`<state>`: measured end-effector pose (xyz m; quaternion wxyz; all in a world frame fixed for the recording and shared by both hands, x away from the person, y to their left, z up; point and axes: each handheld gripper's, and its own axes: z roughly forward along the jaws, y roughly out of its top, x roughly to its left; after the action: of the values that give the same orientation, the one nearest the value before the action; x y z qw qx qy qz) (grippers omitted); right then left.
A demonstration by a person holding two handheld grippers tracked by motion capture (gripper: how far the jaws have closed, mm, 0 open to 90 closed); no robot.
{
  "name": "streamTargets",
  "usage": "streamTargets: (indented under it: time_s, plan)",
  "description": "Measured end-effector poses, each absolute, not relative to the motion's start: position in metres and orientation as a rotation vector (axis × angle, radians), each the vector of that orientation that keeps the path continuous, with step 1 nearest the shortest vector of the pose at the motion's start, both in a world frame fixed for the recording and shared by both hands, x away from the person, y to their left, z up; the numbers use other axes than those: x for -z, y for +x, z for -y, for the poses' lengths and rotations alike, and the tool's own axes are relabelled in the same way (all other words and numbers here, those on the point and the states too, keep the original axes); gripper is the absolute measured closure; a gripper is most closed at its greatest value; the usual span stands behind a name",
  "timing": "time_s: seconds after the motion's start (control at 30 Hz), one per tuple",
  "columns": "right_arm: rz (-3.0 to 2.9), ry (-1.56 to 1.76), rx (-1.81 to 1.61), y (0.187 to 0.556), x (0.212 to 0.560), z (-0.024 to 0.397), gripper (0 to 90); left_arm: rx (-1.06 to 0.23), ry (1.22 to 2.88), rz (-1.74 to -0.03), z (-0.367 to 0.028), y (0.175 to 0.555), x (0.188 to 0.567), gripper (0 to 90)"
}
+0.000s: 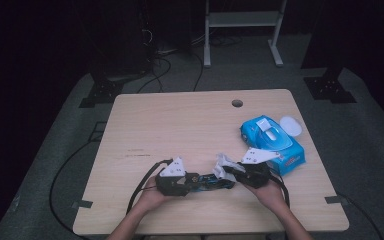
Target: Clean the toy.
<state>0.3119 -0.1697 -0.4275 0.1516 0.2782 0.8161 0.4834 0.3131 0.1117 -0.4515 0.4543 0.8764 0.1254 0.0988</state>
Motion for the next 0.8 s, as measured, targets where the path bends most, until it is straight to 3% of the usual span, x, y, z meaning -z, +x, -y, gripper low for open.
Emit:
streamTargets:
  time_s: [0.37, 0.6, 0.67, 0.8]
  plan:
    - [-2.386, 0.772, -1.394, 0.316, 0.428, 0.148, 83.0, -0.354, 2.110, -0.390, -0.110, 0.315, 0.457, 64.9]
    - [-2.451, 0.684, -1.346, 0.321, 0.430, 0.112, 83.3, -0.301, 2.096, -0.427, -0.113, 0.318, 0.458, 61.5]
    - [-2.449, 0.693, -1.353, 0.322, 0.431, 0.112, 83.3, -0.276, 2.104, -0.441, -0.114, 0.319, 0.459, 53.9]
    - [-2.427, 0.755, -1.341, 0.326, 0.432, 0.122, 83.8, -0.240, 2.139, -0.453, -0.115, 0.322, 0.464, 55.7]
